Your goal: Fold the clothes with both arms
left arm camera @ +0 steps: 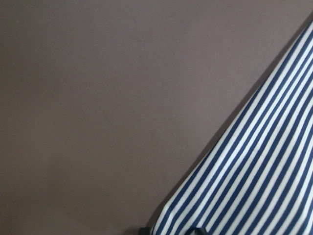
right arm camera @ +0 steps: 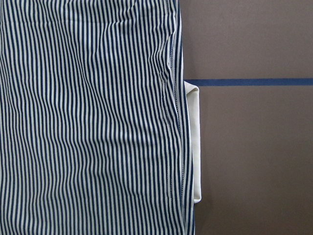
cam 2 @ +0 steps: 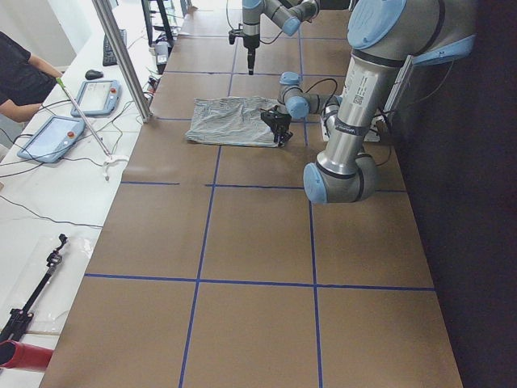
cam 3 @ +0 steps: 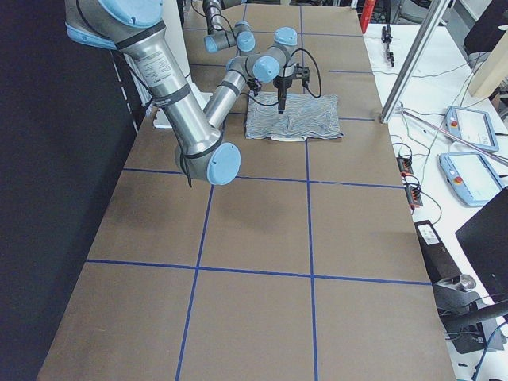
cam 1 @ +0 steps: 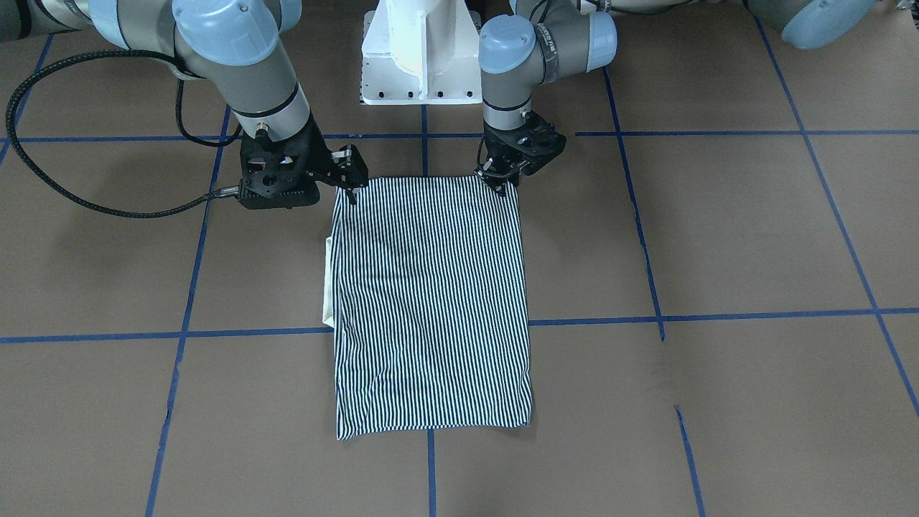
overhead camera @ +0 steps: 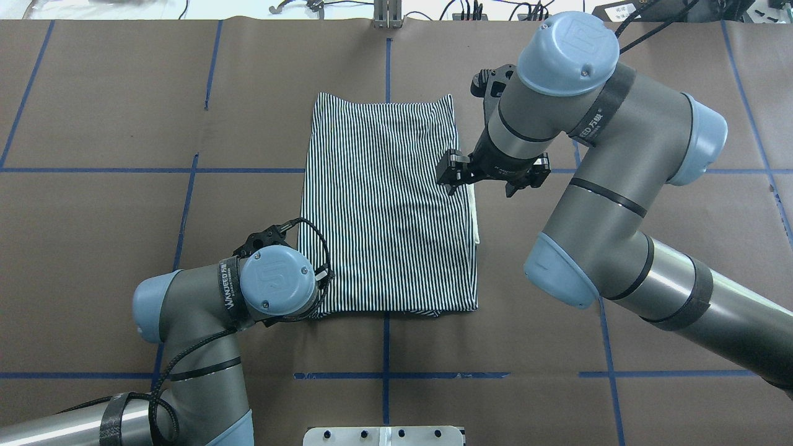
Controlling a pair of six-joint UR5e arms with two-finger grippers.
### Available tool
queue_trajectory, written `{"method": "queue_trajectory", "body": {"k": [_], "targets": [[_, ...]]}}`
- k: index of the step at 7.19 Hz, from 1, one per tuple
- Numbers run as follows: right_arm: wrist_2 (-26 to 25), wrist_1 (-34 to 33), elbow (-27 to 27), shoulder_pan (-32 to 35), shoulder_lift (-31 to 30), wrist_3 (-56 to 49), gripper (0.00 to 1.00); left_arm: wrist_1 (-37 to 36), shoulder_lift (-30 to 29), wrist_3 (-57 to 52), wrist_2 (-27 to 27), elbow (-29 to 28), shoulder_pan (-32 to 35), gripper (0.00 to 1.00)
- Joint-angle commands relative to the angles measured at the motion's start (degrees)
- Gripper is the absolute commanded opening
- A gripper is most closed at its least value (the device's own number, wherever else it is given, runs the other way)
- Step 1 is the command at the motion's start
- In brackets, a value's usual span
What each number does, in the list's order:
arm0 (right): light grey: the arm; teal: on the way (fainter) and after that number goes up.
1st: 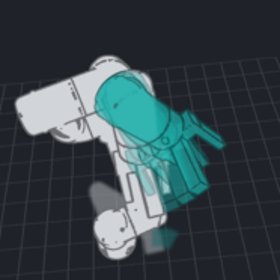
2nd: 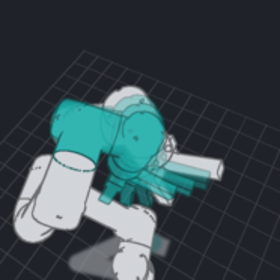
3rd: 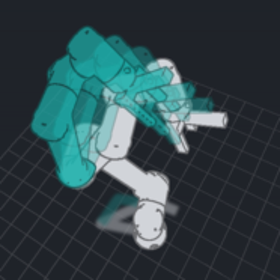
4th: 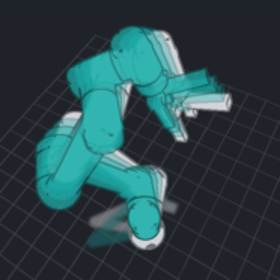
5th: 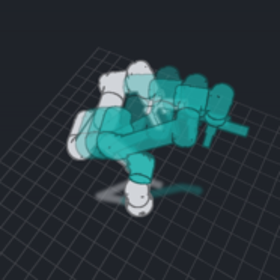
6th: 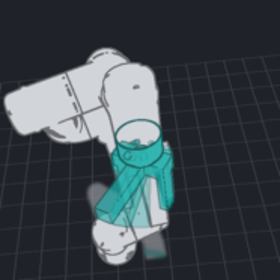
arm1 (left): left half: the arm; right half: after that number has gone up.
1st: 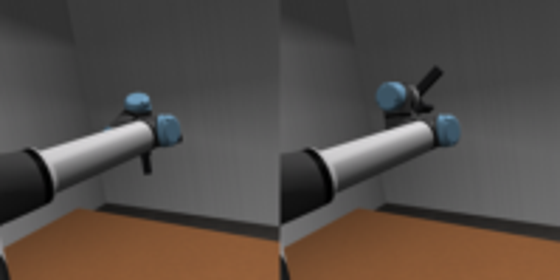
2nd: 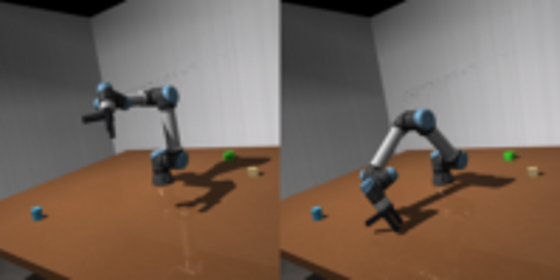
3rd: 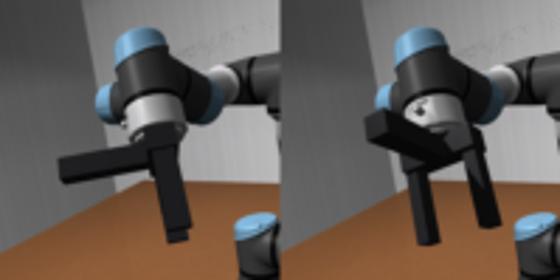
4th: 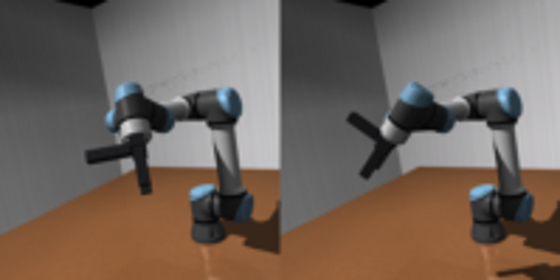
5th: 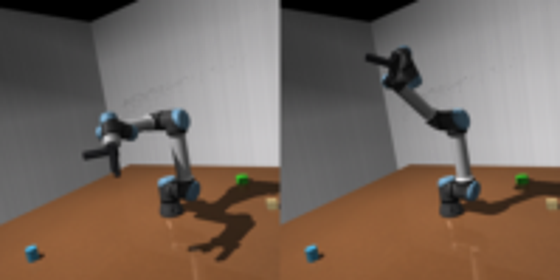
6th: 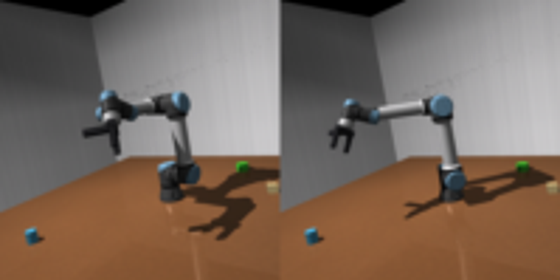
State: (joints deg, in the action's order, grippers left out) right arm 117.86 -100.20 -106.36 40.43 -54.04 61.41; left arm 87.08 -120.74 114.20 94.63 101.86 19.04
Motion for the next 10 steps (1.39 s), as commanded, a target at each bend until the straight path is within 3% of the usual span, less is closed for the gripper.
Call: {"method": "queue_trajectory", "body": {"k": [1, 2, 6, 8, 10], "targets": [[0.0, 0.0, 0.01, 0.0, -0.02, 0.02, 1.0, -0.06, -0.02, 0.06, -0.06, 0.0, -0.06, 0.08], [-0.09, 0.0, -0.08, 0.09, -0.02, 0.02, 1.0, -0.59, 0.33, -0.47, -0.14, 0.26, -0.15, 0.0], [-0.09, 0.0, -0.17, 0.09, -0.19, 1.24, 1.0, -2.52, 0.59, -10.1, -0.15, 4.81, -0.33, 0.0], [0.0, 0.09, -0.25, -1.05, -0.19, 6.85, 1.0, -2.26, 1.12, -15.12, -0.23, 5.8, -0.32, 0.0], [-0.17, 3.49, -0.87, -3.68, -1.41, 19.9, 1.0, -1.3, 1.03, -20.57, -0.06, 5.71, -0.24, 0.0]]}}
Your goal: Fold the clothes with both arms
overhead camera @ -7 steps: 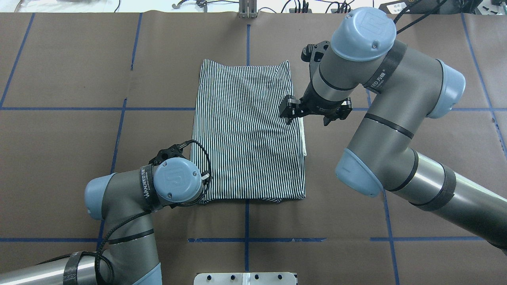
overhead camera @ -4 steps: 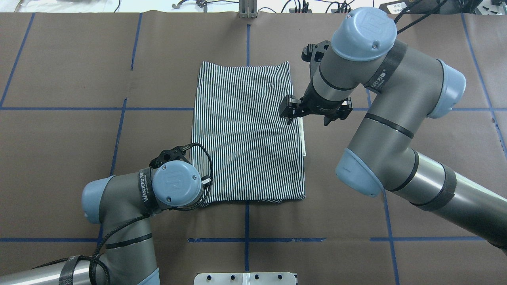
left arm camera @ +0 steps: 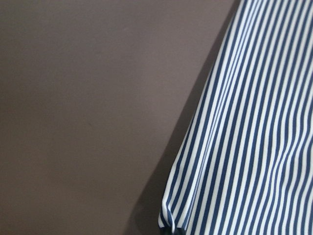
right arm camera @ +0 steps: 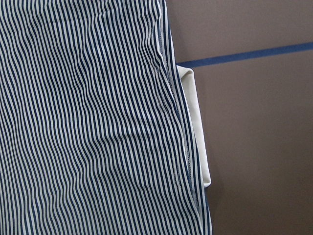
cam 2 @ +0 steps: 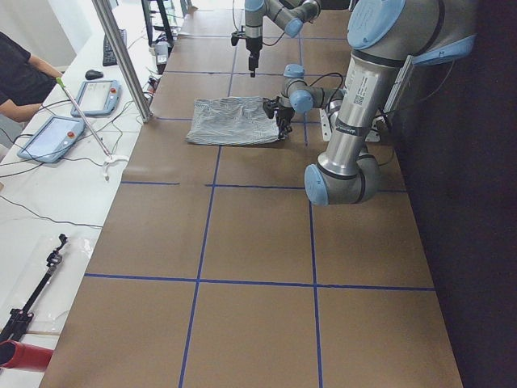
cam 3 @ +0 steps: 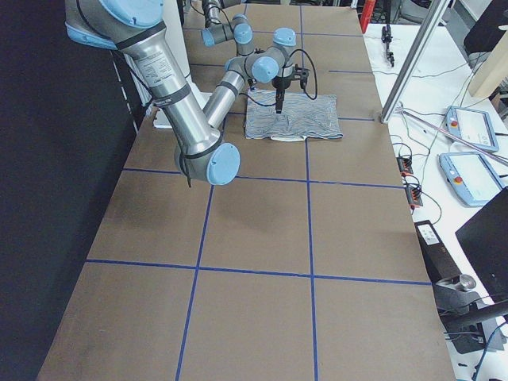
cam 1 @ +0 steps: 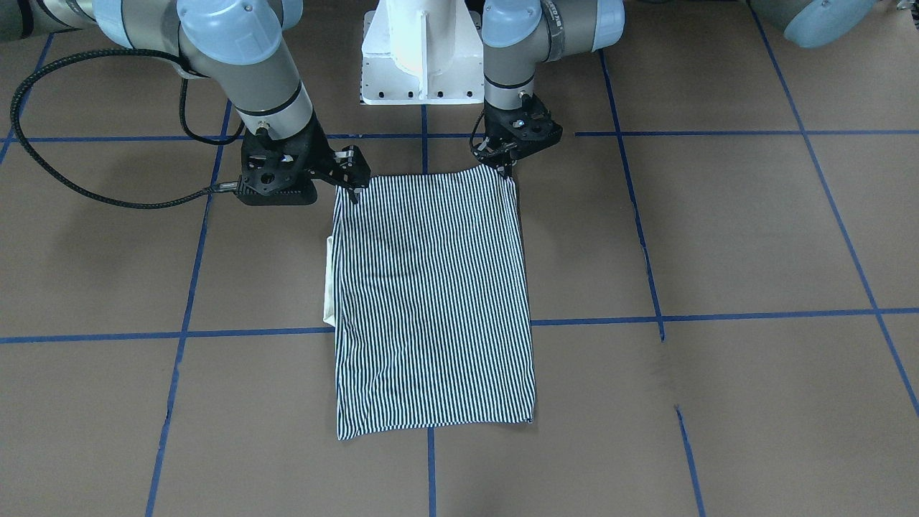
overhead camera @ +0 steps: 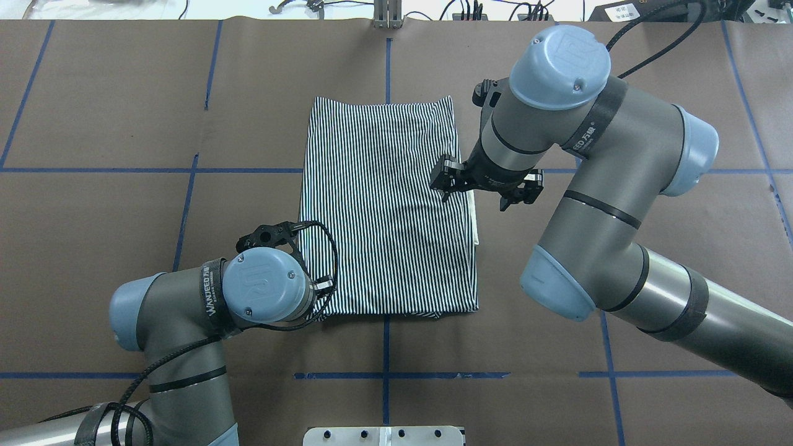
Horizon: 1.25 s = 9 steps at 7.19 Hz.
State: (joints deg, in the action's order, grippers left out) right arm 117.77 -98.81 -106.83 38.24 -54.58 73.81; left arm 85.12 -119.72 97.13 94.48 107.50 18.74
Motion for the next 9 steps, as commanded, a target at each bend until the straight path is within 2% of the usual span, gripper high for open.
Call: {"method": "queue_trajectory", "body": {"k": [1, 2, 3, 4, 6, 7, 8, 9], "targets": [[-0.61, 4.47, -0.14, -3.77, -1.32, 15.58, 1.0, 0.84, 0.01, -4.57, 0.09, -0.01, 0.33, 0.0], [-2.62, 4.85, 0.21, -6.31, -1.58, 23.76, 1.0, 0.84, 0.01, -4.58, 0.09, -0.01, 0.85, 0.0], [-8.73, 4.76, 0.91, -10.52, -1.41, 32.1, 1.0, 1.8, 0.01, -4.49, 0.09, -0.01, 1.2, 0.0], [-12.18, 4.85, 2.4, -12.73, -0.8, 38.97, 1.0, 1.98, 0.01, -4.49, 0.09, 0.08, 1.29, 0.0], [-18.42, 10.44, 9.75, -15.47, 1.21, 50.41, 1.0, 1.98, 0.01, -4.49, 0.09, 0.08, 1.3, 0.0], [-19.41, 11.26, 16.32, -15.48, 4.97, 51.86, 1.0, 1.98, 0.01, -4.49, 0.09, 0.08, 1.3, 0.0], [-19.42, 11.27, 18.82, -15.48, 6.66, 52.05, 1.0, 1.98, 0.01, -4.49, 0.09, 0.17, 1.3, 0.0], [-19.25, 10.22, 18.41, -15.48, 6.68, 52.14, 1.0, 1.98, 0.01, -4.49, 0.09, 0.08, 1.3, 0.0]]}}
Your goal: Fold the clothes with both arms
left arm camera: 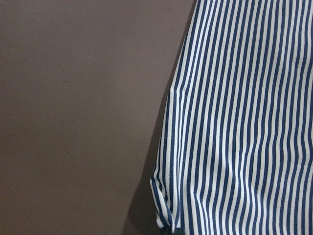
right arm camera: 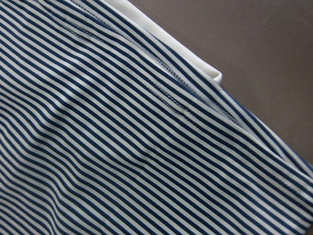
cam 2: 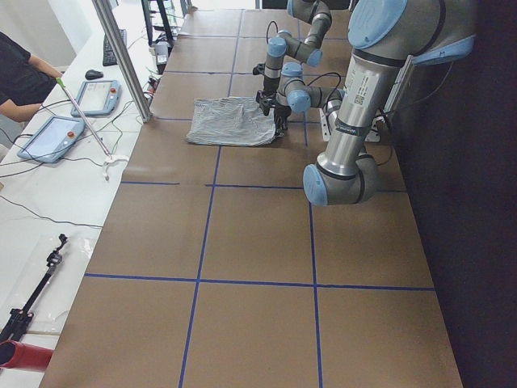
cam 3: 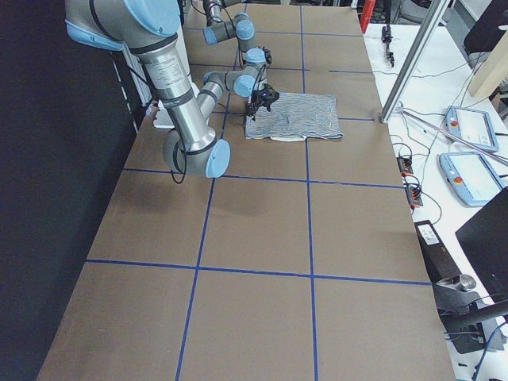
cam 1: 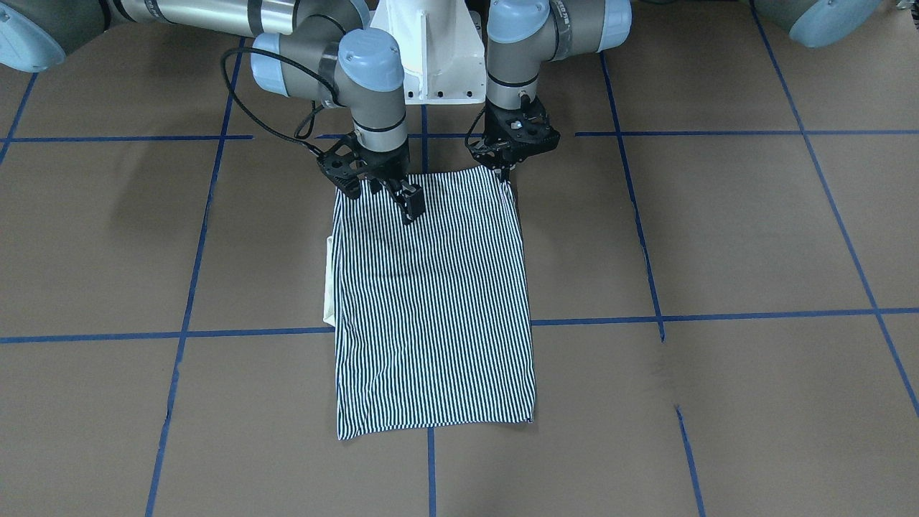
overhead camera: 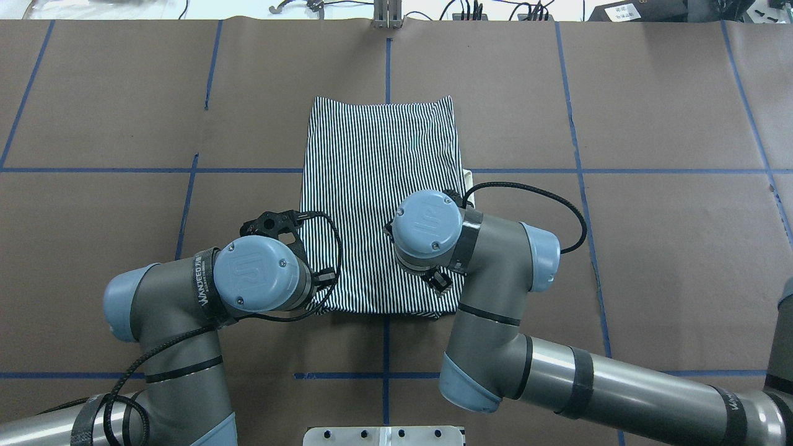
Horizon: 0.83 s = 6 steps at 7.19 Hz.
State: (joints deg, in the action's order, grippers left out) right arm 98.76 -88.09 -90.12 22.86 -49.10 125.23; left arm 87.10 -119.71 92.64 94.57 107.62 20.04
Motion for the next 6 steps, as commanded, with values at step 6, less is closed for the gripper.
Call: {"method": "queue_trajectory", "body": {"k": [6], "targets": [[-0.14, -6.3, -4.53, -2.46, -3.45, 0.63, 1.0, 0.0, -0.09, 0.26, 0.08, 0.05, 0.0, 0.0]]}}
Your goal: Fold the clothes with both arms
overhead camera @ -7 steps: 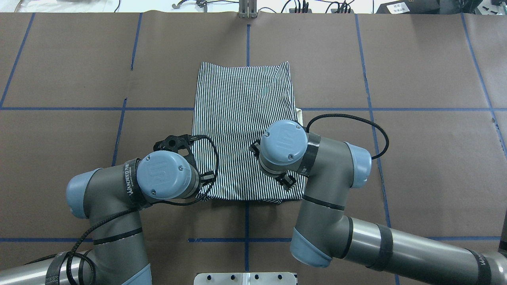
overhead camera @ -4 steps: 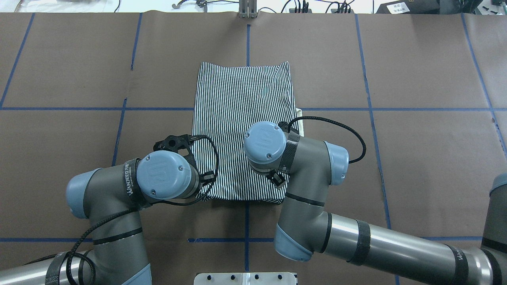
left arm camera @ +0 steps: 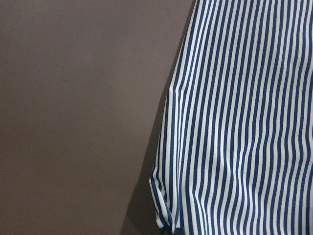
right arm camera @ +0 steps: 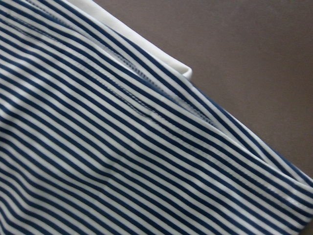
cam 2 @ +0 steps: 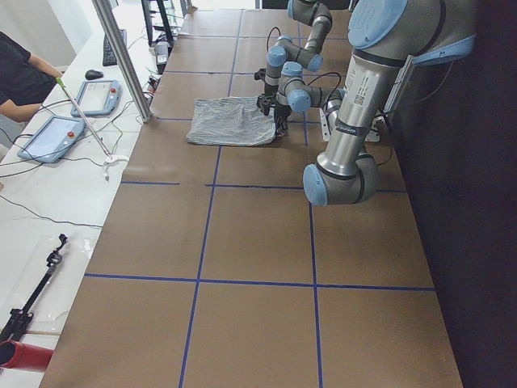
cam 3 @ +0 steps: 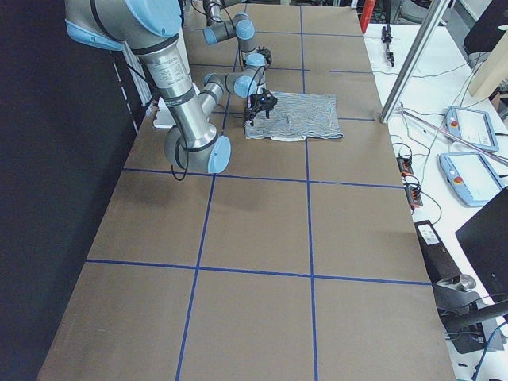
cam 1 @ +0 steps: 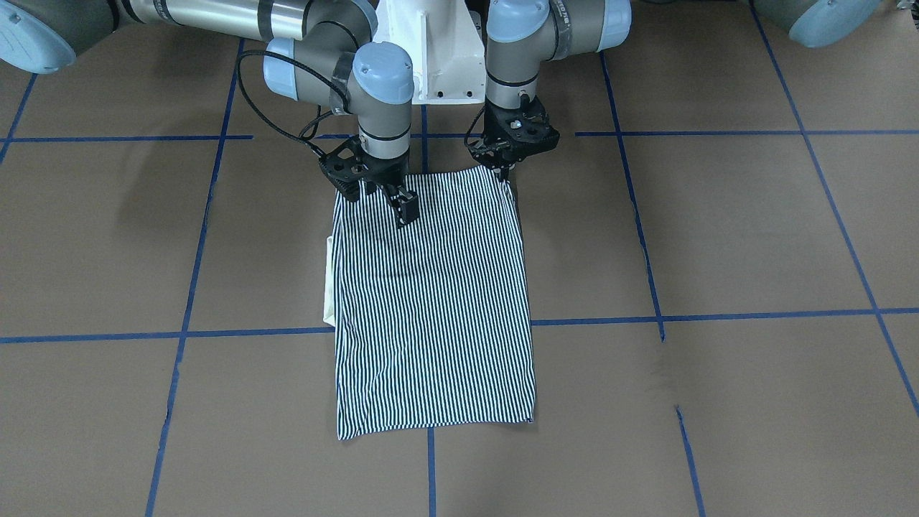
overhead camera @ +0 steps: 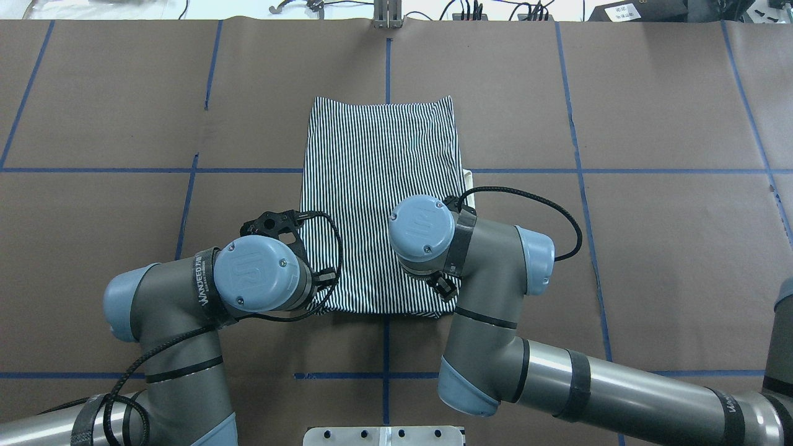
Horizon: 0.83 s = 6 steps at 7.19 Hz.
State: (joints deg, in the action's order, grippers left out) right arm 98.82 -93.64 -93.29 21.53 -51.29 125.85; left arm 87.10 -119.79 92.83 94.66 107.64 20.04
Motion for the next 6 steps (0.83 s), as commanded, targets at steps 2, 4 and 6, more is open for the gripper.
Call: {"method": "queue_trajectory", "body": {"k": [2, 4, 6], "targets": [[-0.47, -0.57, -1.19, -3.16, -1.79, 0.01, 1.0, 0.0, 0.0, 0.15, 0.0, 0.03, 0.0, 0.0], [-0.38, -1.45, -1.1, -3.34, -1.62, 0.01, 1.0, 0.0, 0.0, 0.16, 0.0, 0.03, 0.09, 0.0], [-0.47, -1.01, -0.93, -3.34, -1.53, 0.01, 0.95, 0.0, -0.09, 0.16, 0.0, 0.03, 0.18, 0.0]]}}
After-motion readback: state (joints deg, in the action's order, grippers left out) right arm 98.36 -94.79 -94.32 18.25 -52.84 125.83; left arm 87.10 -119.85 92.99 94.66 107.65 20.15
